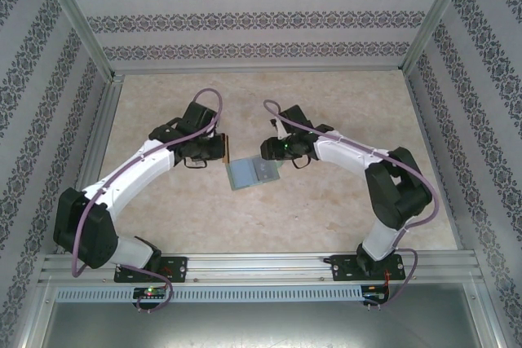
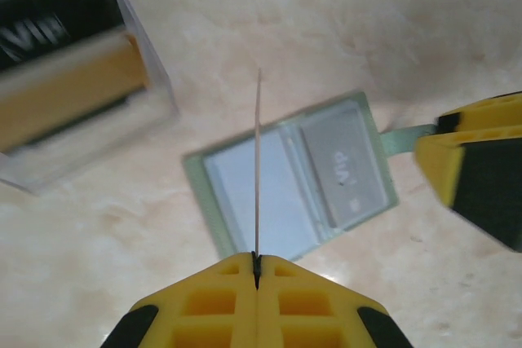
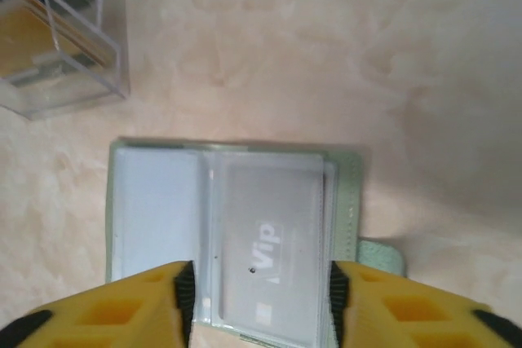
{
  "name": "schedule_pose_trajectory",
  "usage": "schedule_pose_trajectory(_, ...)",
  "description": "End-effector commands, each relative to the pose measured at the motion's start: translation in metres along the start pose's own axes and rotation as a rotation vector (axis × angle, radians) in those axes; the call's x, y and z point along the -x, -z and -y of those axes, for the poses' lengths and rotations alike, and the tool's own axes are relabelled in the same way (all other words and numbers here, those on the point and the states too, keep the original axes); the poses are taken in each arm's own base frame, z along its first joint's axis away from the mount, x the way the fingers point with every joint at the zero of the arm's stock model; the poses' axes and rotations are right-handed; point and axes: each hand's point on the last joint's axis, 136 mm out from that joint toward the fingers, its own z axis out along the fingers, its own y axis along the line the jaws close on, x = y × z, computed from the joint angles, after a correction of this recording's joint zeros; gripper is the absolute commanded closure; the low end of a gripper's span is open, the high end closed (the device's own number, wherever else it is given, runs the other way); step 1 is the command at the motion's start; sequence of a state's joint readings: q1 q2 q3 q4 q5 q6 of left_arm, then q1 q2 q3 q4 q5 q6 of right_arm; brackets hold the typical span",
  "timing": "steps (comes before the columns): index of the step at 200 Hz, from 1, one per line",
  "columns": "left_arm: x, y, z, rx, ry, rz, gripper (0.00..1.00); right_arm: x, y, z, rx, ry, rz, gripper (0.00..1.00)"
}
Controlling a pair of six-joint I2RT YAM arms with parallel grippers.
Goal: Take the credit cards out of the card holder
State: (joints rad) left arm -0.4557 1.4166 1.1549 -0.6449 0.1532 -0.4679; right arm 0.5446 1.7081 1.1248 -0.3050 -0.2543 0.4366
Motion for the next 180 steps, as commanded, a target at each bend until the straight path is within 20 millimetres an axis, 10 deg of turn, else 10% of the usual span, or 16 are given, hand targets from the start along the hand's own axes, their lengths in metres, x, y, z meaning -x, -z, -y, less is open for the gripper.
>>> schedule_pose_trajectory(1,0.006,0.016,-0.034,0.207,-0.232,-0.024,1.0,0.018,0.019,0.003,-0.024,0.004,0.074,0.43)
schedule_pose_trajectory(82,0.021,0.007,-0.041,0.281,-0.869,-0.019,1.0,0.035,0.052,0.016,-0.024,-0.017,0.184,0.02)
schedule_pose_trajectory(180,0.034,-0.031,-0.065,0.421,-1.133,-0.174,1.0,0.037,0.056,0.028,-0.029,-0.036,0.182,0.02)
